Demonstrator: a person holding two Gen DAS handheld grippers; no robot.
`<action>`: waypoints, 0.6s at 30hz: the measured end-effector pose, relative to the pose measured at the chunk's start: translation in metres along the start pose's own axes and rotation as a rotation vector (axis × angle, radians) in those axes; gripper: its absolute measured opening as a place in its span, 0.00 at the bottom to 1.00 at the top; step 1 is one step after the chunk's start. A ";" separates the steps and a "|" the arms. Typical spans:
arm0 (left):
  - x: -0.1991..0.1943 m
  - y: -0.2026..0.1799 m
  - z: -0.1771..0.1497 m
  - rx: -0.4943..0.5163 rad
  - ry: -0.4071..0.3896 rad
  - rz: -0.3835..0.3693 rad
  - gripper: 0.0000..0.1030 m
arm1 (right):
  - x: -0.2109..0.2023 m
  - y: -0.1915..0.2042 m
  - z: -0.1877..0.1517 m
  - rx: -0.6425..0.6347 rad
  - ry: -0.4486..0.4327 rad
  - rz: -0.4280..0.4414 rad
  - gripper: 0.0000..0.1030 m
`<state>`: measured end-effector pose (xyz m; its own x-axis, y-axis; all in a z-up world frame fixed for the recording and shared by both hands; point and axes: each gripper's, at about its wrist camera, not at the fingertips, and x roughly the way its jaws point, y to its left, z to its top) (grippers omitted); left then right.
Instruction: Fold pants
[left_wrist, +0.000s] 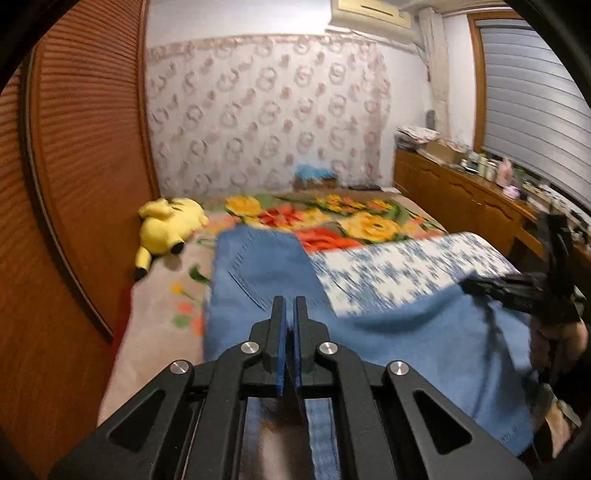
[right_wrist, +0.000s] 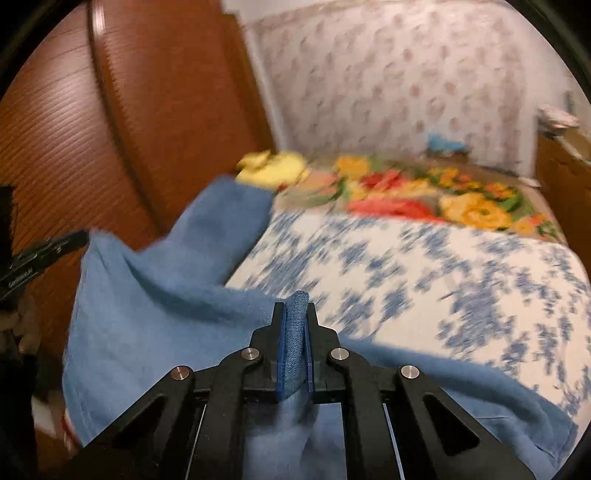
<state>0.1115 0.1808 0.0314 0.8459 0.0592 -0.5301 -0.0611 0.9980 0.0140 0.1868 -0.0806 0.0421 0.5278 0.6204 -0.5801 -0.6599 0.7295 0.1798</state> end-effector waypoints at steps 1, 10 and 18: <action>0.004 0.002 0.001 -0.005 0.003 0.005 0.04 | 0.006 0.000 -0.001 -0.002 0.020 -0.009 0.08; 0.008 0.005 -0.028 -0.017 0.069 -0.024 0.39 | 0.023 0.003 -0.008 -0.071 0.078 -0.114 0.26; -0.010 -0.019 -0.085 -0.019 0.131 -0.075 0.47 | -0.010 -0.004 -0.016 -0.083 0.096 -0.030 0.41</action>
<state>0.0592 0.1593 -0.0357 0.7720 -0.0199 -0.6353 -0.0117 0.9989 -0.0455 0.1752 -0.0942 0.0349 0.4969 0.5657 -0.6581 -0.6890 0.7183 0.0973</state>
